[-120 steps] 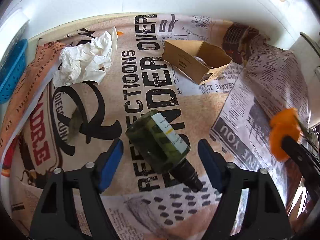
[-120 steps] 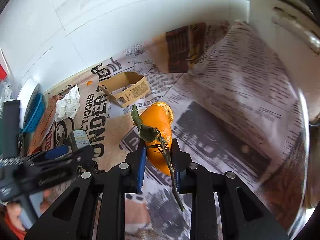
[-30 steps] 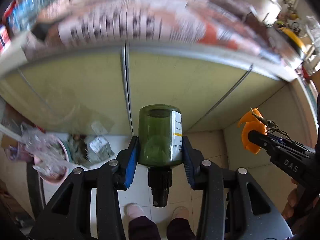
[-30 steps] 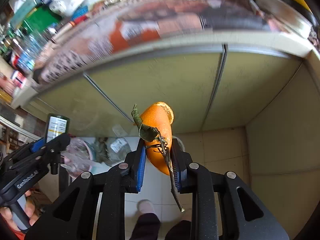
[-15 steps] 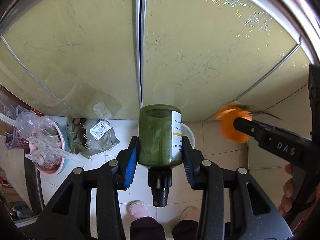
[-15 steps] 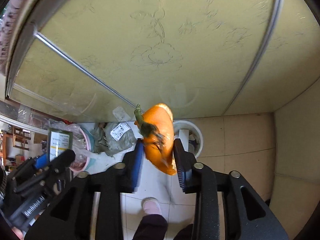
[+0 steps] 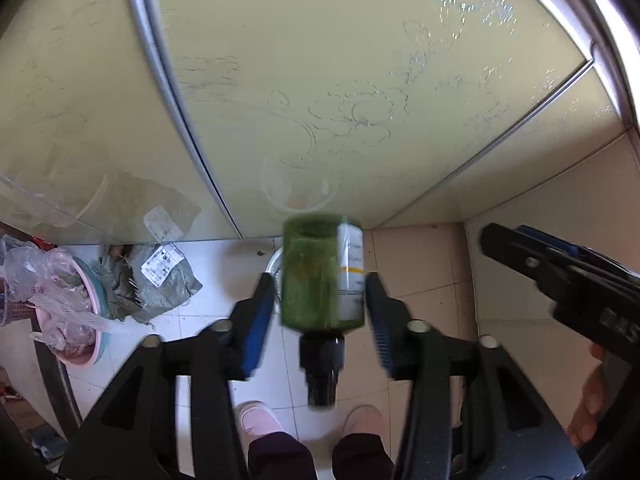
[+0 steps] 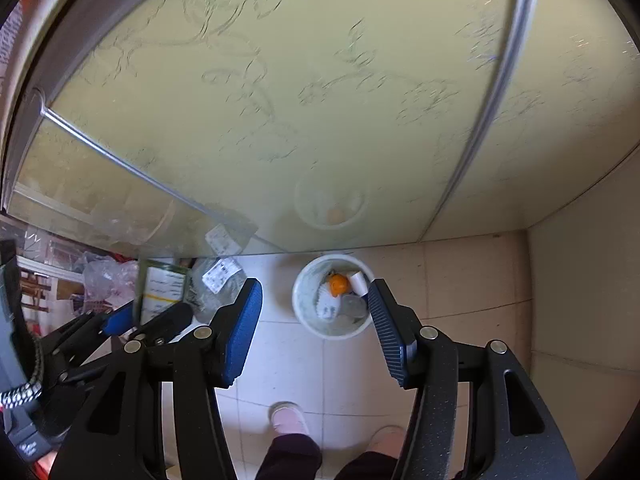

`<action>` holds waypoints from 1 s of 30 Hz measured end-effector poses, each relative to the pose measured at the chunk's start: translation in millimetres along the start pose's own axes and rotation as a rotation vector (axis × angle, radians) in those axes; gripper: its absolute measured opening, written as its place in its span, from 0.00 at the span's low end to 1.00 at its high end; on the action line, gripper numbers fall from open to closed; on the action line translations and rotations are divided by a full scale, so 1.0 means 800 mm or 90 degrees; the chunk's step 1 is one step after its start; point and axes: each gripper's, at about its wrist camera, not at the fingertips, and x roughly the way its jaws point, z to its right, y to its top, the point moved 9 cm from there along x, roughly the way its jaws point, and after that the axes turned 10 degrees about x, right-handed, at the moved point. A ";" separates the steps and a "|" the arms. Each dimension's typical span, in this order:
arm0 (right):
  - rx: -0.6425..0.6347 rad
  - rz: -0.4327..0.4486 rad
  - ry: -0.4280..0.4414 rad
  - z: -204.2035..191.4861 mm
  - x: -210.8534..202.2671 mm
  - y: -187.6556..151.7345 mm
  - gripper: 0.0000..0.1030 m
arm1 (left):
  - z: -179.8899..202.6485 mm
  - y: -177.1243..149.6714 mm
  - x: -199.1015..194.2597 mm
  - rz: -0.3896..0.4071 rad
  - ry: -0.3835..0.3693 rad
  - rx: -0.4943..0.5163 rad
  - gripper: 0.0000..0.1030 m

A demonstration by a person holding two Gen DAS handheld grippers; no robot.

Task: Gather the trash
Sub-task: 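Open the left tool over the bin while the right tool releases the orange, then raise both tools back toward the counter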

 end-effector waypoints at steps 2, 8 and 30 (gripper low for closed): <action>0.008 0.007 -0.001 0.004 -0.007 0.002 0.50 | 0.002 0.003 0.001 -0.001 0.003 0.001 0.55; 0.025 0.017 -0.002 0.004 -0.029 0.002 0.50 | 0.005 0.006 -0.025 0.000 0.008 0.003 0.55; -0.027 0.246 0.024 -0.129 -0.371 0.039 0.50 | 0.015 0.088 -0.436 0.230 0.029 0.068 0.56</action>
